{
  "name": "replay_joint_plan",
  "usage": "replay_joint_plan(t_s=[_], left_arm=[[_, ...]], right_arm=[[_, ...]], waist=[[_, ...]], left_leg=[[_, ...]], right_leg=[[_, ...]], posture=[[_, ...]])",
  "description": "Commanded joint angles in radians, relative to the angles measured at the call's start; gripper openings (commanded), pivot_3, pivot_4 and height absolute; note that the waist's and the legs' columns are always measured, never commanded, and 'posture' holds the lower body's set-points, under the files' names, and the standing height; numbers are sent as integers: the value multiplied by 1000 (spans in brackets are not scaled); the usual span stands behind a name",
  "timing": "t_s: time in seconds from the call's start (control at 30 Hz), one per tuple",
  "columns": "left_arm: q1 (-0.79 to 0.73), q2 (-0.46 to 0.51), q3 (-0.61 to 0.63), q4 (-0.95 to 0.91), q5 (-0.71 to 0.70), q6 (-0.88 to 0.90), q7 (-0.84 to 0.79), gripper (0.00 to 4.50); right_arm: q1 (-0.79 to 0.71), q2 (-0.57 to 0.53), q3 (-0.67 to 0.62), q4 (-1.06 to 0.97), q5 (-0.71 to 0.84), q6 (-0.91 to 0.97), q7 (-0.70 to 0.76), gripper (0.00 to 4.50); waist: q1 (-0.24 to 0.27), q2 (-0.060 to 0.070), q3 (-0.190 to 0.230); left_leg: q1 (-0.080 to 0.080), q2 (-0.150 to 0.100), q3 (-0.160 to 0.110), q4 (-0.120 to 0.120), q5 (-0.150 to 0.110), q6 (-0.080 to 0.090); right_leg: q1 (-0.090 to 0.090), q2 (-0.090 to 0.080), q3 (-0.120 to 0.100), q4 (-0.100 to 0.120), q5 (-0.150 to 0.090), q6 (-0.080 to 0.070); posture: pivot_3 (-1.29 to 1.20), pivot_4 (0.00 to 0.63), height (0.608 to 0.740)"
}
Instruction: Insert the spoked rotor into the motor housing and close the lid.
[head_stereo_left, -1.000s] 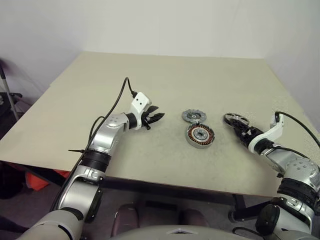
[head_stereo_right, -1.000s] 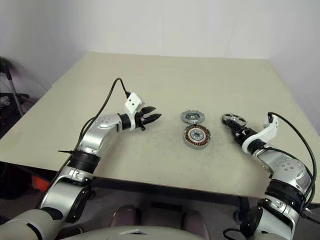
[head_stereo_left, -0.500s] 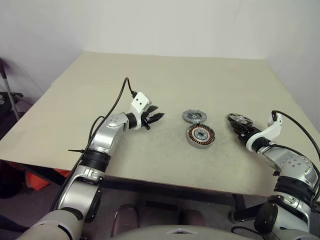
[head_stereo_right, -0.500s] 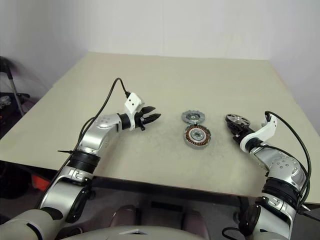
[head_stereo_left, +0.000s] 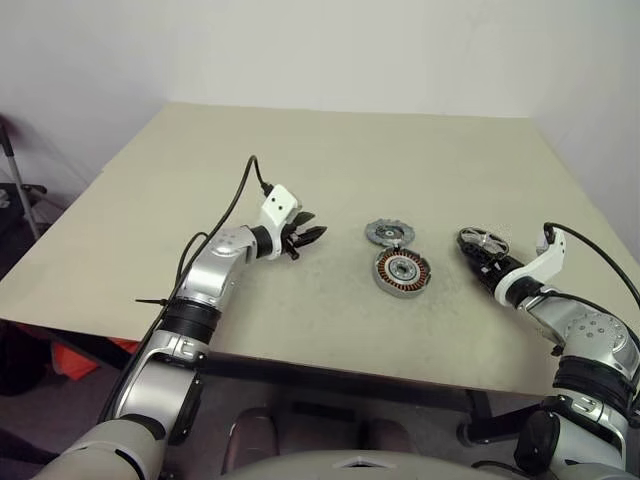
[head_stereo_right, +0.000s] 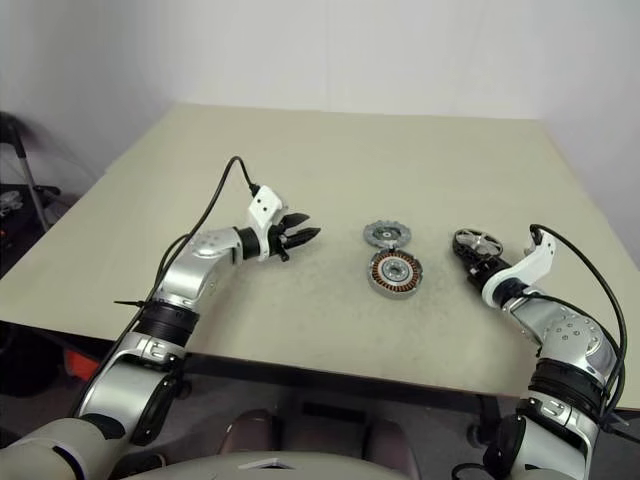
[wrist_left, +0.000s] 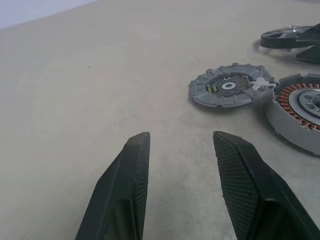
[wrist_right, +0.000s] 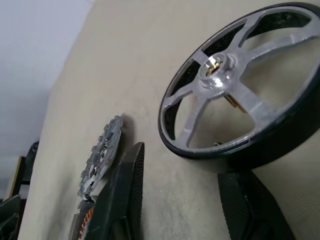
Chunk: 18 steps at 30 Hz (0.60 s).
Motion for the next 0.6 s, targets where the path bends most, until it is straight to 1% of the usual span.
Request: replay_joint_plan(t_s=[0.03,0.17,0.37,0.5,0.6], left_arm=[[-27,5,4,-16,4,-22,2,2124],[-24,5,2,-17,4,-23,2,2124],[-19,8,-4,-17,8,-24,0,2124],[-19,9,-7,-18,10,-24,0,2124],[-19,9,-9,-16,11,-26,-1,2124]], right_arm=[[-8,-19,-41,5,12,-14,-35,2282],[-29,-28,-83,68,16,-42,-73,2282],[-56,-44,-144,102,76,-26,-109,2282],[-78,-36,-192,134,114,-25,-164,2282],[-77,-38,-188,133,124,-24,-169,2282]], waist=[[0,0,0],[1,0,0],[4,0,0],[3,0,0],[3,0,0]], left_leg=[[0,0,0,0,0,0],[0,0,0,0,0,0],[-1,-2,0,0,0,-1],[-1,-2,0,0,0,-1],[-1,-2,0,-1,0,-1]], right_leg=[[0,0,0,0,0,0],[0,0,0,0,0,0],[0,-4,0,0,0,0],[0,-4,-2,0,-1,1],[0,-4,-3,0,-1,1]], posture=[[0,0,740],[0,0,740],[0,0,740],[0,0,740],[0,0,740]])
